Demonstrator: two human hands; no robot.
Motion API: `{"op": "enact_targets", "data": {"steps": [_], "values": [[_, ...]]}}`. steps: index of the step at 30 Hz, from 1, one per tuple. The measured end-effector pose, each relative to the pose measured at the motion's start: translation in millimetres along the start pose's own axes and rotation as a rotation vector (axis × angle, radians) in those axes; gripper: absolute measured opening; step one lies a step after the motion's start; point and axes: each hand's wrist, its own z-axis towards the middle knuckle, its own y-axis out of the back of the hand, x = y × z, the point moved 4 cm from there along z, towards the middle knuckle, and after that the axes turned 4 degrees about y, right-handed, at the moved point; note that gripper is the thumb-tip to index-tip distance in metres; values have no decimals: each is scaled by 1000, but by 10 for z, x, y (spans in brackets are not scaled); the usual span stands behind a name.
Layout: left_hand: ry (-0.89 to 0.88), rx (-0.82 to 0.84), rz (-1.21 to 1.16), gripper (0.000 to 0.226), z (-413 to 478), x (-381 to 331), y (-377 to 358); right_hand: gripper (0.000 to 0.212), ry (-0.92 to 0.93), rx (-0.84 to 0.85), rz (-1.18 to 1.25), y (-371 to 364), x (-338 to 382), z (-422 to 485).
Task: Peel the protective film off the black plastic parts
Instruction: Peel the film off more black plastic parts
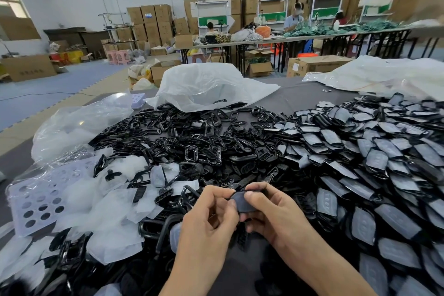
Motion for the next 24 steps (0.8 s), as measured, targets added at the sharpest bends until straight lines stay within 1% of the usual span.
{"op": "enact_targets", "data": {"steps": [3,7,10,13,17,20,22,24], "values": [[-7,18,4,29,-12,-9,-4,12,7,29,-10,-19,-4,-3],[-34,34,6,31,-31,-25,-28,7,15,56,-15,-19,3,-9],[-63,25,26,38,-20,-38,-31,9,62,70,-110,-5,34,-22],[-149,22,91,47,-16,-65,-22,11,102,73,-187,0,61,-43],[-282,9,178,32,-29,-124,-15,13,127,85,-212,2,82,-53],[-376,-18,250,27,-61,-195,-10,15,105,81,-136,-21,109,-61],[-404,-20,280,27,-90,-229,-12,25,89,47,-72,-6,119,-59],[-447,1,361,27,-112,-230,-27,36,103,-1,-52,32,129,-51]]}}
